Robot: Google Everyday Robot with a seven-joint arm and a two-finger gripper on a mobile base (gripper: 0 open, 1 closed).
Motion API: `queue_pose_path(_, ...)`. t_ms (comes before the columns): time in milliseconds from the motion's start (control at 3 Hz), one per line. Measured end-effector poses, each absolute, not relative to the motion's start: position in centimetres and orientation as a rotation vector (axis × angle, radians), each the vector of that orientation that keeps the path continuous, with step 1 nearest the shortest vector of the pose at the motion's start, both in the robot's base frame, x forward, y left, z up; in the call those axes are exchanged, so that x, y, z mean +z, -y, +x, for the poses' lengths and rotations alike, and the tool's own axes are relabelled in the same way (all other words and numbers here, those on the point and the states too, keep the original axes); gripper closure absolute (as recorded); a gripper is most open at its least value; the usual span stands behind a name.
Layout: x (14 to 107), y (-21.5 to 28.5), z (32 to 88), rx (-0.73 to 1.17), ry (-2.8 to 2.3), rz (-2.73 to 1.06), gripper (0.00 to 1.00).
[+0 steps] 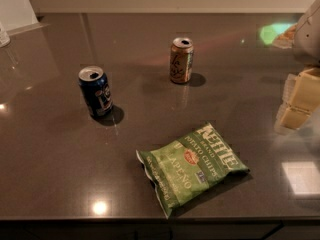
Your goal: Pick pepsi can
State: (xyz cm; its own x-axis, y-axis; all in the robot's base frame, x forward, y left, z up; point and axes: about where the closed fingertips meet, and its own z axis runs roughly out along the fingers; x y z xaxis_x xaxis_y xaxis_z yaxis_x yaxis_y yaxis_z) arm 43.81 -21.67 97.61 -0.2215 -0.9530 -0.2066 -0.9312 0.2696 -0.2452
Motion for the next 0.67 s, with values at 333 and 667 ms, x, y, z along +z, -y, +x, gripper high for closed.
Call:
queue_pose_path(333,97.61,21.67,43.81,-0.098,-2.232,-1.725,0.0)
queue_pose_path(667,97.38,20.9,43.86,-0.069,-2.216,-1.731,0.0)
